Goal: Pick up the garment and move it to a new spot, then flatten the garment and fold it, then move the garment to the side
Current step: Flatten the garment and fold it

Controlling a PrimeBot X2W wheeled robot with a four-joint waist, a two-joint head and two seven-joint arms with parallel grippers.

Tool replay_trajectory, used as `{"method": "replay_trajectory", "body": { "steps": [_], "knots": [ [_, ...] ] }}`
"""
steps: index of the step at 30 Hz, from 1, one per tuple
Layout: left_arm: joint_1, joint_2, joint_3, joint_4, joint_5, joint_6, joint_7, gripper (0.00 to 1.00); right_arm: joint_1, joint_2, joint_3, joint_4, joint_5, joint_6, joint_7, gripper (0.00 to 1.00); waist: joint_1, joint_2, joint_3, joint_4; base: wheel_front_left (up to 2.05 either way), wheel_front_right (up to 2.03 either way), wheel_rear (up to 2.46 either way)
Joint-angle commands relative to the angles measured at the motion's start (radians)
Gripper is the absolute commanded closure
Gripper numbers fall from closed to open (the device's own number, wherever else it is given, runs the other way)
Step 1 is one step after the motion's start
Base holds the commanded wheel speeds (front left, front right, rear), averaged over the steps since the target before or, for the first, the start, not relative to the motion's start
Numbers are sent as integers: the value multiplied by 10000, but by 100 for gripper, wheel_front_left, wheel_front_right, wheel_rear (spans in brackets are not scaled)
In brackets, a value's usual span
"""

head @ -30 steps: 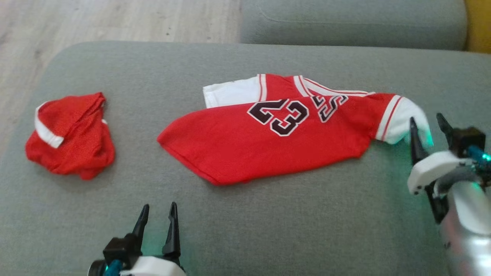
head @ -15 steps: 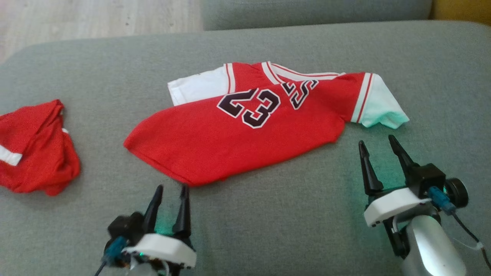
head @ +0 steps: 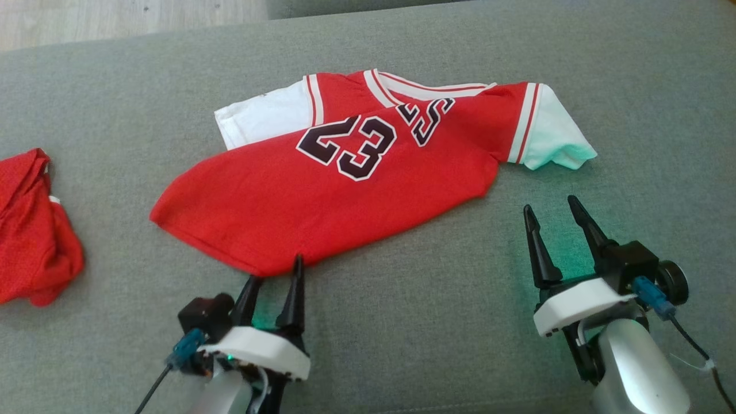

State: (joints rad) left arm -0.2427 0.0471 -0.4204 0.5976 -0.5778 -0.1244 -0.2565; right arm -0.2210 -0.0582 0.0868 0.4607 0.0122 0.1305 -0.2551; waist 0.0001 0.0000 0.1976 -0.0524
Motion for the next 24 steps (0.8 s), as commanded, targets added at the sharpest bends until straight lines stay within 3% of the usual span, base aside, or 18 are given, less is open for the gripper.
{"method": "replay_trajectory", "body": {
  "steps": [1,4,5,6,15,24],
  "knots": [
    [-320,32,201,-473,64,-59,-53,0,-376,73,214,-356,60,2,-66,0,-1,0,20,5,0,0,0],
    [-318,32,220,-875,241,-60,-53,0,-413,76,302,-286,185,2,-66,0,-1,0,43,1,0,0,0],
    [-315,32,230,-941,369,-61,-53,42,-426,76,346,-266,226,2,-66,0,-1,0,39,-5,0,0,0],
    [-332,32,235,-1055,539,-61,-53,100,-433,77,400,-256,290,2,-66,0,-1,0,28,-11,0,0,0],
    [-240,32,707,-3841,2107,-62,-53,100,-139,78,344,37,702,2,-66,0,-1,0,-580,347,0,0,0],
    [-686,136,1901,-3542,2945,-62,-53,100,-193,79,637,108,1011,2,-66,0,-1,0,-382,212,0,0,0]
  ]
}}
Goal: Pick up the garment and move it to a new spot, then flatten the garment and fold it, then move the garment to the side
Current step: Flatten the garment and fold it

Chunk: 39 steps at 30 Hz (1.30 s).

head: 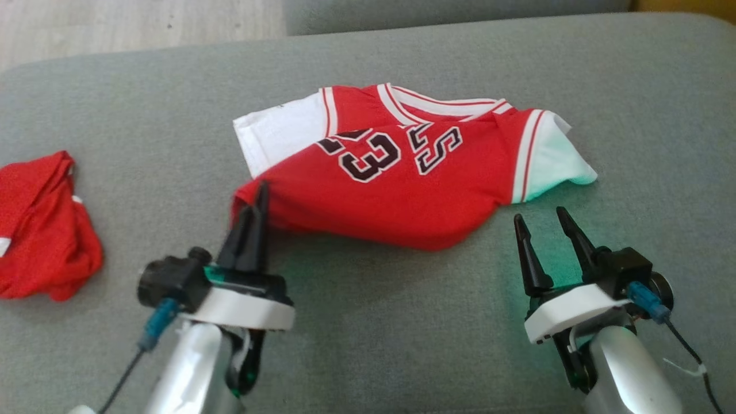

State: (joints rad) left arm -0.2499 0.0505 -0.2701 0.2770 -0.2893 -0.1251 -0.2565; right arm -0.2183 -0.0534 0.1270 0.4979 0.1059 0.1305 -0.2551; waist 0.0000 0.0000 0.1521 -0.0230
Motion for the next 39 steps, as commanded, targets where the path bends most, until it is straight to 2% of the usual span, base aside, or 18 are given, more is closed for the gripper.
{"method": "replay_trajectory", "body": {
  "steps": [1,5,12,17,23,29,33,34,35,36,39],
  "knots": [
    [-712,122,527,-310,101,-55,-53,100,-239,31,237,-263,71,2,-66,0,0,0,101,-137,0,0,0],
    [-1001,143,1108,-572,331,-55,-53,100,-168,31,122,-218,66,2,-66,0,0,0,-38,-293,0,0,0],
    [-1122,168,2743,-1053,587,-55,-53,100,87,31,41,-177,223,2,-66,0,0,0,-492,-376,0,0,0],
    [-1070,329,3595,-573,806,-55,-53,100,129,31,87,-221,293,2,-66,0,0,0,-496,-251,0,0,0],
    [-2096,1079,2558,831,851,-55,-53,100,10,31,231,-218,289,2,-66,0,0,0,-213,-180,0,0,0],
    [-3836,1732,1234,2002,552,-55,-53,100,-317,31,591,-298,499,2,-66,0,0,0,340,-522,0,0,0],
    [-5009,1941,1275,3151,486,-30,-53,100,-494,32,856,-348,626,2,-66,0,0,0,727,-840,0,0,0],
    [-5244,1981,1343,3475,523,14,-53,59,-552,32,924,-344,653,2,-66,0,0,0,817,-918,0,0,0],
    [-5449,2016,1458,3734,558,131,-53,13,-611,32,988,-329,674,2,-66,0,0,0,893,-981,0,0,0],
    [-5585,2053,1550,4033,612,272,-53,0,-672,32,1052,-308,683,2,-66,0,0,0,954,-1029,0,0,0],
    [-5719,2026,1854,4563,636,608,-53,0,-796,32,1231,-218,736,2,-66,0,0,0,1032,-1036,0,0,0]
  ]
}}
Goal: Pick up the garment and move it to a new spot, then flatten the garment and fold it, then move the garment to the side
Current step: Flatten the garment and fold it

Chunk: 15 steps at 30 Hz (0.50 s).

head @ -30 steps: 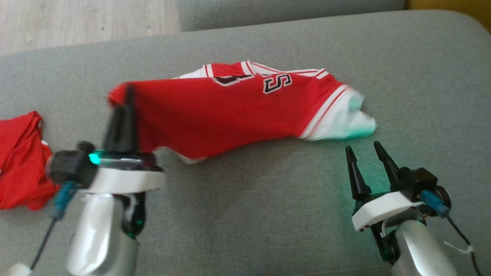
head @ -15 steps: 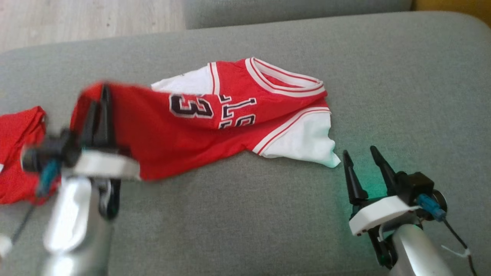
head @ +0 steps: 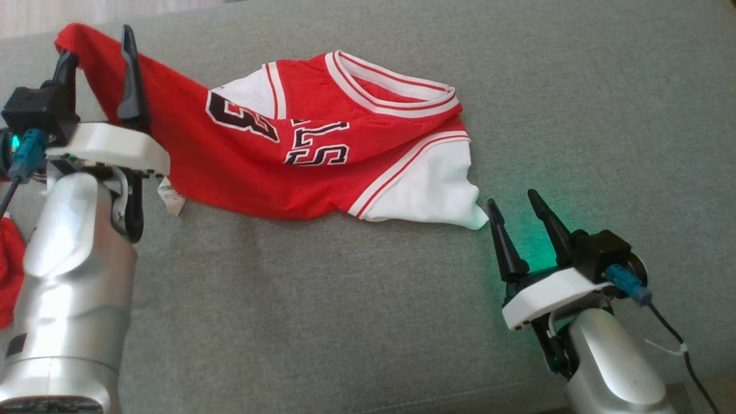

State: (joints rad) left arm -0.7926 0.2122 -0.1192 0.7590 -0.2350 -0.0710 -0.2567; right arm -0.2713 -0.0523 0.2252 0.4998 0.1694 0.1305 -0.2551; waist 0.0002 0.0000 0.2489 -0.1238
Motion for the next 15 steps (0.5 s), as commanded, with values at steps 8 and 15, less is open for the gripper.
{"method": "replay_trajectory", "body": {
  "steps": [8,15],
  "knots": [
    [763,62,826,-100,104,147,-51,0,-556,20,153,471,201,2,-67,0,-2,0,-70,1024,0,0,0],
    [2463,-792,1172,-980,58,-48,-51,0,-671,20,-450,1980,-269,2,-67,0,-2,0,-356,1899,0,0,0]
  ]
}}
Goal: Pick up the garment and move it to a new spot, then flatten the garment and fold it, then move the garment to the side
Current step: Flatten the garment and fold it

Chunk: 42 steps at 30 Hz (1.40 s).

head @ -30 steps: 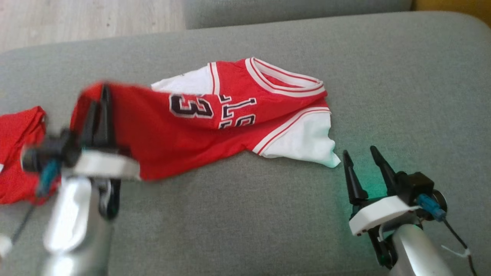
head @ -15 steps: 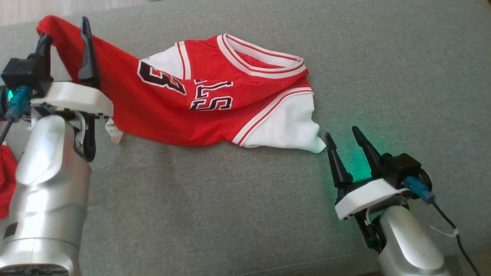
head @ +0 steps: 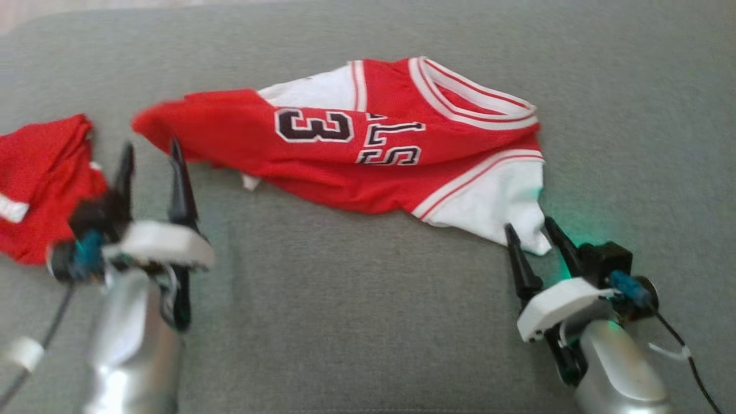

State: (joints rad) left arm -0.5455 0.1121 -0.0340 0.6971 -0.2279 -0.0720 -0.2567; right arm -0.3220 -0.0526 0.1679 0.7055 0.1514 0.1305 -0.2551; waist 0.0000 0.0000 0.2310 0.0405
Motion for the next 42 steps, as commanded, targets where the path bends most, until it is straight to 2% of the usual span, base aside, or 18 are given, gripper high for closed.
{"method": "replay_trajectory", "body": {
  "steps": [1,6,7,8,12,15,19,22,25,28,31,34,38,39,42],
  "knots": [
    [230,103,390,-515,-3,-27,-51,0,-189,24,28,189,-156,2,-67,0,0,0,-214,313,0,0,0],
    [1198,-280,415,-996,76,-119,-51,0,-278,24,-285,1387,-389,2,-67,0,0,0,-358,434,0,0,0],
    [1616,-422,365,-1172,66,-187,-51,0,-341,24,-298,1783,-266,2,-67,62,0,0,-404,434,0,0,0],
    [1815,-477,315,-1253,60,-219,-51,0,-368,24,-297,1897,-220,2,-67,100,0,0,-439,422,0,0,0],
    [2494,-594,137,-1494,-94,-275,-51,0,-384,24,-378,2002,3,2,-67,100,0,0,-584,320,0,0,0],
    [2880,-611,-222,-1697,-417,-296,-51,0,-296,24,-315,1305,403,2,-67,100,0,0,-744,238,0,0,0],
    [3291,-615,-795,-2018,-847,-136,-51,0,-272,24,36,-586,1383,2,-67,100,0,0,-1103,173,0,0,0],
    [3563,-616,-1040,-2131,-1050,22,-51,0,-708,24,646,-2310,2544,2,-67,100,0,0,-1465,150,0,0,0],
    [3816,-617,-1268,-2173,-1102,85,-51,0,-1849,24,1544,-3761,3569,2,-67,100,0,0,-1825,196,0,0,0],
    [4084,-617,-1597,-2113,-1124,68,-51,0,-3507,24,2342,-4518,4252,2,18,100,0,0,-2172,377,0,0,0],
    [4281,-617,-2031,-2045,-1407,88,-51,0,-5193,23,2832,-4515,4650,2,330,100,0,0,-2384,778,0,0,0],
    [4397,-617,-2551,-2017,-1718,159,-51,0,-6568,23,3261,-3952,4974,2,447,100,0,0,-2537,1371,0,0,0],
    [4556,-618,-3223,-1907,-1941,225,-51,0,-7960,23,3730,-2585,5277,2,318,100,0,0,-2721,2229,0,0,0],
    [4631,-618,-3485,-1833,-2002,258,-51,0,-8487,23,3969,-1872,5399,2,193,100,0,0,-2813,2637,0,0,0],
    [4767,-618,-3685,-1753,-2024,315,-51,0,-9131,23,4181,-998,5678,2,41,100,0,0,-2943,3080,0,0,0]
  ]
}}
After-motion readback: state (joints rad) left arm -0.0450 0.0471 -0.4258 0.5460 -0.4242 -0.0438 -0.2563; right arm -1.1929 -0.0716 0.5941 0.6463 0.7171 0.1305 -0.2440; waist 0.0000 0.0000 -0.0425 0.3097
